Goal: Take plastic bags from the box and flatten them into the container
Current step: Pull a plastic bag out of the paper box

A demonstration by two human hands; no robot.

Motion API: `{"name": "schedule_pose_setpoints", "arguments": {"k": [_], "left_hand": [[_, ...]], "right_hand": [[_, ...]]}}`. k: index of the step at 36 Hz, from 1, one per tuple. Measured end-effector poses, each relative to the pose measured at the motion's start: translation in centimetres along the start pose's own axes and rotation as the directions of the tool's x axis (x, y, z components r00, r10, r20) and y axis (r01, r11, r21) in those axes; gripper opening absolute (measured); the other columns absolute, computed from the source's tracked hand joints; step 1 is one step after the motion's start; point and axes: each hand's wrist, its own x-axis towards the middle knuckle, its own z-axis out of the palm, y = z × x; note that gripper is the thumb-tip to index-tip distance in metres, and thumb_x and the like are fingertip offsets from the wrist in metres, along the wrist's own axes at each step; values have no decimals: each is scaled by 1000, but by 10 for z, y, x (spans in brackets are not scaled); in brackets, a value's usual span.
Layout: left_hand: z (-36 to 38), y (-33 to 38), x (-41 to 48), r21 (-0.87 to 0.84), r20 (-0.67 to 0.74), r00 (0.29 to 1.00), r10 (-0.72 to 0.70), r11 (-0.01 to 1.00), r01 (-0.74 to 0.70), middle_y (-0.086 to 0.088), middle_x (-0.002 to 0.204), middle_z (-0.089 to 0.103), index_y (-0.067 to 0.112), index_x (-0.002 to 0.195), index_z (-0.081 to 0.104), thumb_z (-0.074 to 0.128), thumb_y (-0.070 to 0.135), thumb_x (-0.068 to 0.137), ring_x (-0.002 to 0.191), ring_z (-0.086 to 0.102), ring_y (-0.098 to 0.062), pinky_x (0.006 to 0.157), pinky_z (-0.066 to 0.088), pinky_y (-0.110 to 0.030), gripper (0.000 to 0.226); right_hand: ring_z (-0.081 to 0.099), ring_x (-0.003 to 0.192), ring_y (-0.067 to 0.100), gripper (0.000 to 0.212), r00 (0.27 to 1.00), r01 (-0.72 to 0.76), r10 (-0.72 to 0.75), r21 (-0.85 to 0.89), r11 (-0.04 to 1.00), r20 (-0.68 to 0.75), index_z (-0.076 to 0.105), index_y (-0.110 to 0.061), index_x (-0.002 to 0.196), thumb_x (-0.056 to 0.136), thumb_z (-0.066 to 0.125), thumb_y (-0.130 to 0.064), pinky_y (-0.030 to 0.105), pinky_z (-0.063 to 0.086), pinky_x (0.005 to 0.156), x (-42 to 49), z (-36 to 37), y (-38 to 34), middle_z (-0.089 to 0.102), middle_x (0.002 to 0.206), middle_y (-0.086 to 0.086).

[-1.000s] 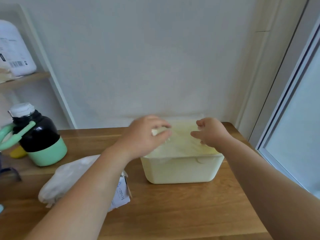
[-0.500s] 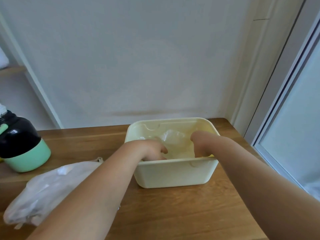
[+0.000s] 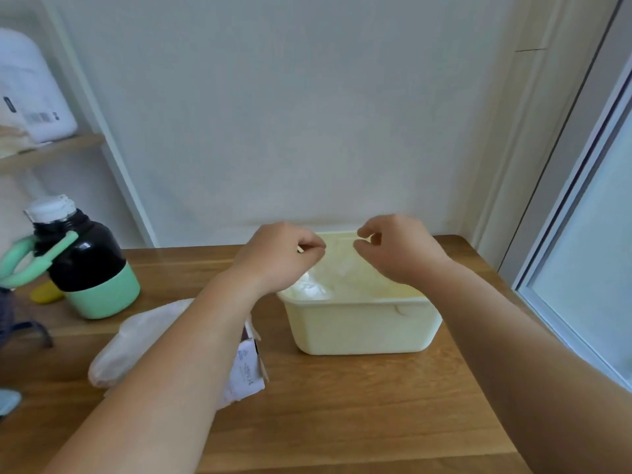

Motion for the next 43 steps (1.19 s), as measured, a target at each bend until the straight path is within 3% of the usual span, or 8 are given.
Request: {"name": "schedule_pose_setpoints", "arguments": {"k": [3, 8, 14, 17, 20, 33, 37, 43], "left_hand": [[-19, -13, -21, -37, -81, 997, -16, 999, 13, 22, 94, 63, 32, 109, 72, 57, 30, 95, 76, 53, 12, 65, 35, -3, 20], [-50, -46, -63, -8, -114, 991, -75, 997, 75, 18, 103, 66, 28, 114, 71, 56, 26, 97, 96, 58, -1, 78, 41, -10, 22], [-53, -79, -96, 160, 80, 976, -202, 969, 187, 7, 135, 58, 24, 133, 58, 45, 29, 102, 124, 52, -12, 101, 40, -26, 34], [-46, -87, -101, 168, 76, 972, -220, 964, 205, 3, 123, 65, 22, 124, 64, 43, 29, 103, 112, 57, -16, 95, 46, -34, 31], [-46, -92, -101, 169, -9, 981, -195, 966, 194, 7, 102, 69, 20, 107, 71, 49, 28, 100, 96, 61, -14, 85, 50, -36, 24], [-50, -84, -91, -230, -190, 970, -153, 967, 108, 7, 74, 72, 30, 79, 72, 80, 17, 78, 74, 63, 6, 63, 42, -1, 15], [-51, -83, -92, -297, -167, 971, -168, 948, 113, 1, 81, 73, 25, 85, 73, 78, 18, 80, 80, 65, -2, 72, 47, -8, 10], [-62, -96, -100, -7, -41, 953, -299, 954, 299, 13, 112, 63, 22, 118, 65, 49, 34, 99, 101, 58, -6, 86, 47, -25, 27]], "right_hand": [[53, 75, 11, 25, 997, 64, -55, 151, 986, -62, 65, -17, 113, 92, 56, -28, 23, 39, 67, -8, 12, -24, 60, 89, -8], [49, 57, 0, 15, 988, 155, -148, 315, 936, -46, 67, -20, 100, 92, 55, -26, 6, 36, 49, -20, 41, -63, 56, 73, -16], [49, 65, 1, 7, 970, 128, -204, 427, 895, 136, 61, -22, 93, 93, 54, -24, 12, 36, 57, -30, 84, -98, 53, 76, -15], [49, 66, 8, 14, 959, 103, -204, 426, 899, 199, 55, -25, 79, 92, 54, -20, 22, 44, 63, -32, 99, -105, 54, 73, -10], [56, 73, 15, 20, 955, 66, -176, 409, 910, 238, 64, -14, 110, 92, 57, -19, 34, 54, 78, -33, 104, -107, 64, 94, 0], [49, 64, 15, 18, 932, 63, -203, 416, 907, 301, 67, -1, 96, 82, 56, -3, 29, 43, 64, -33, 101, -108, 58, 75, 4], [48, 65, 16, 19, 934, 70, -211, 430, 900, 289, 68, 0, 96, 82, 55, -1, 29, 43, 62, -34, 102, -109, 58, 76, 7], [57, 73, 9, 27, 936, 57, -212, 475, 878, 279, 70, -15, 102, 85, 55, -1, 29, 52, 75, -34, 102, -106, 62, 81, -10]]}}
